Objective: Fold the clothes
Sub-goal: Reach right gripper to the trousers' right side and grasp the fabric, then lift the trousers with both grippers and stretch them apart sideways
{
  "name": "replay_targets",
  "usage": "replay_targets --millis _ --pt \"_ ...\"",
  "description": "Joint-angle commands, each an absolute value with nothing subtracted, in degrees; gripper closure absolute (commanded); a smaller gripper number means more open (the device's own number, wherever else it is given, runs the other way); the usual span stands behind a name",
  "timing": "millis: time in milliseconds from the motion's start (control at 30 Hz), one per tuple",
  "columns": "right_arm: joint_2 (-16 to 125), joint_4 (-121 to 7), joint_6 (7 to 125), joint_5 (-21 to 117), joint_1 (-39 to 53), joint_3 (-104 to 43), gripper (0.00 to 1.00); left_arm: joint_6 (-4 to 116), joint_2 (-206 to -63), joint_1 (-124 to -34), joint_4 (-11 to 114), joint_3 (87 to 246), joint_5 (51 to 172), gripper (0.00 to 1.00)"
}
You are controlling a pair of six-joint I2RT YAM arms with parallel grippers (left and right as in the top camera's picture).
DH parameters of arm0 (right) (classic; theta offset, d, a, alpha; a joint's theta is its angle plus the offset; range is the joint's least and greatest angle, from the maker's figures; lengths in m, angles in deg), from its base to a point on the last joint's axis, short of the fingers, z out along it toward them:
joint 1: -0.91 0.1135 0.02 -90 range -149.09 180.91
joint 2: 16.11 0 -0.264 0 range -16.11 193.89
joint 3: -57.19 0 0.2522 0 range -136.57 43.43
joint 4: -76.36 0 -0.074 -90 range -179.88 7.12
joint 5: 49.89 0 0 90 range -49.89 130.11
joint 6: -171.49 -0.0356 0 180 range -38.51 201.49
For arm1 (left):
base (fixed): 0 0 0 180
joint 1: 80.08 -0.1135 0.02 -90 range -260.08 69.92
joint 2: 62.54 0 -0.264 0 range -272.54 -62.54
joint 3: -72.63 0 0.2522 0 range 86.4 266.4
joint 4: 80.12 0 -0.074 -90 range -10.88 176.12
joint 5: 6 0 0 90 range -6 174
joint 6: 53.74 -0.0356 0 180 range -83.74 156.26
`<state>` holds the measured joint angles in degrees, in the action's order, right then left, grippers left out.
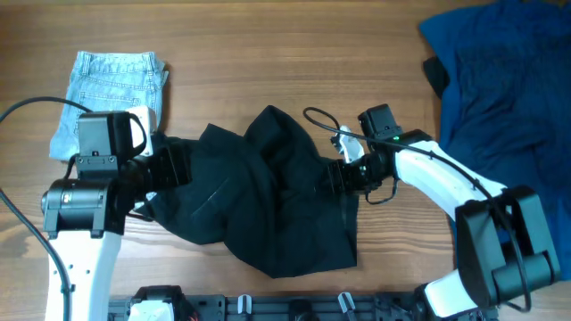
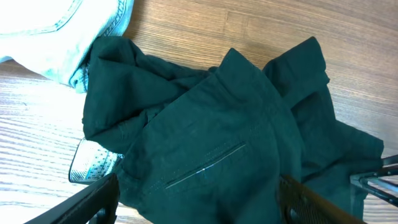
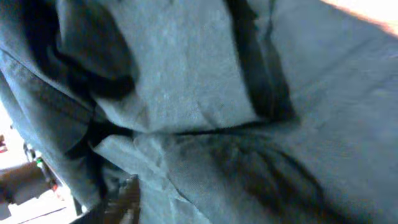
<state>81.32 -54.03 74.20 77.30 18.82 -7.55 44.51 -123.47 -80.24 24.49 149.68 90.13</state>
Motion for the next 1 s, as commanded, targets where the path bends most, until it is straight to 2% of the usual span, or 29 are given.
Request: replay_targets --millis 0,67,100,400,633,700,800,867,933,967 --pt "81.9 -55.4 78.7 90.9 19.1 -7.4 0.55 44.4 -124.1 -80.6 24.6 150.4 91.1 0.18" --pt "81.9 -57.1 76.8 91.2 19.1 -7.5 0.79 44.4 -124.1 -80.6 24.7 150.4 91.1 0.18" --pt "81.9 -57.9 75.5 91.2 18.9 -7.5 0.96 44.4 -124.1 -80.6 24.7 150.4 91.1 0.17" --pt "76.4 -59.1 73.8 91.1 13.7 -10.3 0.96 44.4 -124.8 -80.6 25.1 150.4 91.1 0.16" --pt "79.3 -54.6 70.6 85.8 19.8 -9.0 0.95 44.4 -126.0 -80.6 25.1 150.4 91.1 0.16" --pt "80.8 -55.4 68.3 85.4 21.9 -8.6 0.81 44.4 -126.0 -80.6 25.1 150.4 91.1 0.16" --pt "83.6 -56.3 63.3 84.4 23.6 -8.6 0.50 44.4 -126.0 -80.6 24.9 150.4 91.1 0.17" --pt "84.2 -56.2 61.7 83.5 23.4 -8.6 0.63 44.4 -126.0 -80.6 24.8 150.4 91.1 0.17" --pt "84.2 -56.1 59.7 82.2 23.3 -8.6 0.62 44.4 -126.0 -80.6 24.8 150.4 91.1 0.16" --pt "84.2 -56.2 58.9 81.6 23.3 -8.6 0.77 44.4 -126.0 -80.6 24.8 150.4 91.1 0.16"
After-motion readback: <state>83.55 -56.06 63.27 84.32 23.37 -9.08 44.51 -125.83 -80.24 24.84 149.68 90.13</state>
